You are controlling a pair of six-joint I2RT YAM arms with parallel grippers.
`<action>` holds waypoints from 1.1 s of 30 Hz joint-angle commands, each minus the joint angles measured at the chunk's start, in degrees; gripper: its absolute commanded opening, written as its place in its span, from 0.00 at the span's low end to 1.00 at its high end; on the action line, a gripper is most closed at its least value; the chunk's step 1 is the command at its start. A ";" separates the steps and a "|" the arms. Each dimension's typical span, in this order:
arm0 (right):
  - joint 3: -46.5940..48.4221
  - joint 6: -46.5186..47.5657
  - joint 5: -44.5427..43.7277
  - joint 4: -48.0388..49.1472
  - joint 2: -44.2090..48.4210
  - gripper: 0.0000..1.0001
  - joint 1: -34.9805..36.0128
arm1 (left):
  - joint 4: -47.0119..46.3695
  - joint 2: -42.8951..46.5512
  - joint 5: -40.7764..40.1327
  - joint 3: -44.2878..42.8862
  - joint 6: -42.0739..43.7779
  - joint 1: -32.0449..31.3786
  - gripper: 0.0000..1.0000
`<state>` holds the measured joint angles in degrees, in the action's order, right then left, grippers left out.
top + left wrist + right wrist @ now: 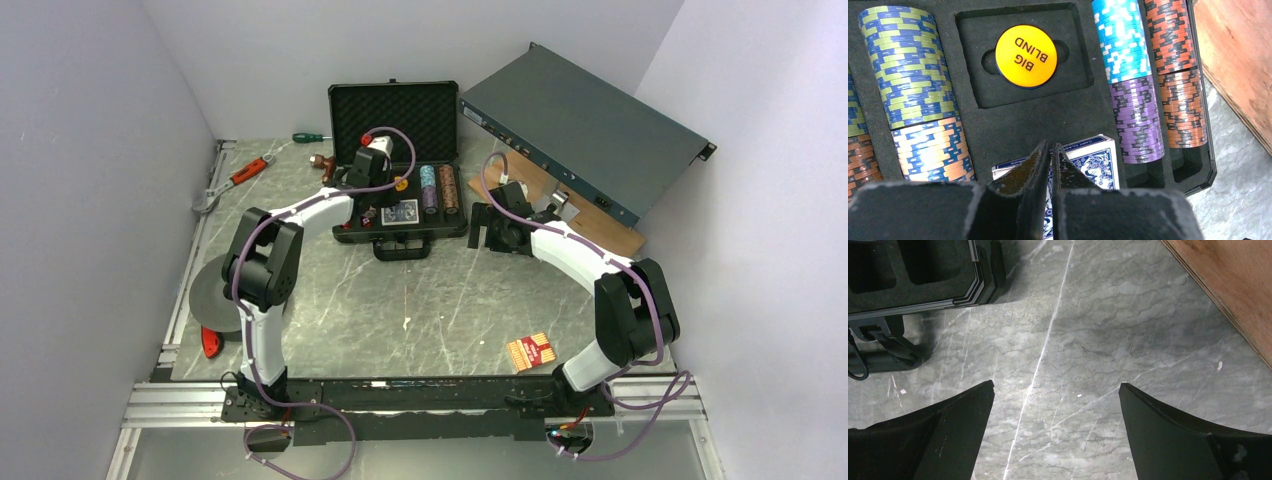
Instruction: Pack up texas hold em set
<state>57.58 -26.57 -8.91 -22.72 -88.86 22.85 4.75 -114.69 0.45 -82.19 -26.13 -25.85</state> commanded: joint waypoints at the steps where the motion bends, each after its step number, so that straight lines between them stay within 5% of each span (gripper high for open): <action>1: 1.83 0.64 -0.76 0.66 1.96 1.00 -0.26 | 8.02 1.17 0.86 3.66 0.72 -1.91 0.12; 20: 2.01 0.81 -1.24 0.64 0.89 1.00 -0.26 | 6.60 6.16 -7.97 9.15 3.47 -5.09 0.06; 33: -0.82 2.78 3.10 5.74 3.94 1.00 -0.29 | 18.17 26.19 -14.35 11.70 11.76 -6.50 0.03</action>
<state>57.49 -25.41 -8.10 -21.47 -88.66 22.83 17.69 -96.01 -10.52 -70.52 -18.72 -32.42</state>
